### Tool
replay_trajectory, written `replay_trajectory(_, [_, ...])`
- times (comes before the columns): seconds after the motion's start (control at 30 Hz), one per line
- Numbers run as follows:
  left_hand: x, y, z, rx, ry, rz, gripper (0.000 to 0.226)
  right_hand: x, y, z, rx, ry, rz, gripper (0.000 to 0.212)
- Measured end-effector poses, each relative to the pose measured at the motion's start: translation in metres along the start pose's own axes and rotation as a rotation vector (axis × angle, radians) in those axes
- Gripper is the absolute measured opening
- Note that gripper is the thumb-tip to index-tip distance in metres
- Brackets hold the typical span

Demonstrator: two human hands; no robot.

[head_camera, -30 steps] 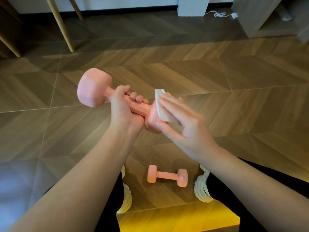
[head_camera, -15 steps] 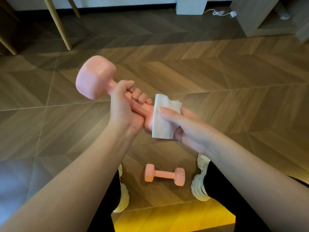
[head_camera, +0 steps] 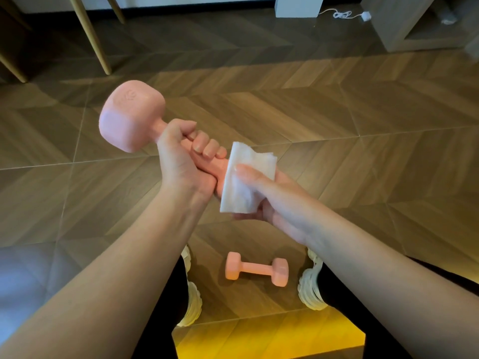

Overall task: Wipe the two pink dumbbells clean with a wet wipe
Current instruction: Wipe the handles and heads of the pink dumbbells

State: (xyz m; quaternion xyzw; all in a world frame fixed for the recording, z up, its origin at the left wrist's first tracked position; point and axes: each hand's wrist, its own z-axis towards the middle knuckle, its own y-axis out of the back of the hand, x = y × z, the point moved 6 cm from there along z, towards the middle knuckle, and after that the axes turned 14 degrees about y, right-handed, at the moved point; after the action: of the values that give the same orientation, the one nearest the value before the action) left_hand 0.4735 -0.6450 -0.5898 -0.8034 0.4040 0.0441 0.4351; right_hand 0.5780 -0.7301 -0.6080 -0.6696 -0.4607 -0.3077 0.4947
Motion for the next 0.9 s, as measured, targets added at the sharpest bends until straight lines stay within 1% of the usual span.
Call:
replay_trajectory(0.07, [0.005,-0.003,-0.001,0.012,0.019,0.014,0.037,0.001,0.000,0.001,-0.042,0.003,-0.049,0.049])
replay_trajectory(0.1, [0.006,-0.004,-0.001,0.012,0.015,0.026,0.037,0.002,0.002,0.002,-0.048,-0.001,-0.051,0.051])
replay_trajectory(0.17, [0.004,-0.007,-0.002,0.011,0.001,0.028,0.036,0.006,0.002,0.000,-0.012,0.011,-0.018,0.050])
replay_trajectory(0.23, [0.002,-0.006,-0.001,0.009,-0.006,0.007,0.035,0.009,0.001,-0.003,0.055,0.046,-0.013,0.041])
replay_trajectory(0.27, [0.001,-0.005,-0.001,0.015,-0.008,-0.004,0.034,0.009,0.002,-0.004,0.062,0.060,-0.041,0.040])
replay_trajectory(0.37, [0.006,-0.004,0.000,0.043,0.024,-0.011,0.032,0.007,0.004,-0.002,-0.024,0.067,-0.110,0.040])
replay_trajectory(0.47, [0.009,-0.004,0.002,0.029,0.032,-0.004,0.032,0.009,0.004,-0.002,-0.066,0.061,-0.117,0.042])
replay_trajectory(0.57, [0.006,-0.001,0.005,-0.006,0.043,-0.094,0.030,0.017,0.010,-0.003,-0.070,0.148,-0.196,0.041])
replay_trajectory(0.63, [0.007,0.004,0.006,-0.044,0.052,-0.166,0.031,0.021,0.013,-0.003,-0.051,0.217,-0.254,0.048])
replay_trajectory(0.7, [0.006,0.009,0.006,-0.078,0.054,-0.201,0.031,0.017,0.011,-0.004,-0.029,0.219,-0.268,0.055])
replay_trajectory(0.73, [0.006,0.010,0.006,-0.087,0.052,-0.198,0.031,0.015,0.010,-0.004,-0.032,0.209,-0.264,0.053])
replay_trajectory(0.77, [0.005,0.009,0.005,-0.090,0.050,-0.186,0.032,0.013,0.009,-0.003,-0.037,0.195,-0.254,0.046])
replay_trajectory(0.83, [0.004,0.007,0.005,-0.083,0.038,-0.147,0.031,0.012,0.006,-0.002,-0.035,0.152,-0.200,0.024])
replay_trajectory(0.87, [0.003,0.006,0.005,-0.077,0.026,-0.123,0.031,0.011,0.005,-0.001,-0.031,0.107,-0.149,0.019])
replay_trajectory(0.9, [0.002,0.005,0.004,-0.070,0.015,-0.102,0.031,0.009,0.006,-0.001,-0.023,0.043,-0.091,0.025])
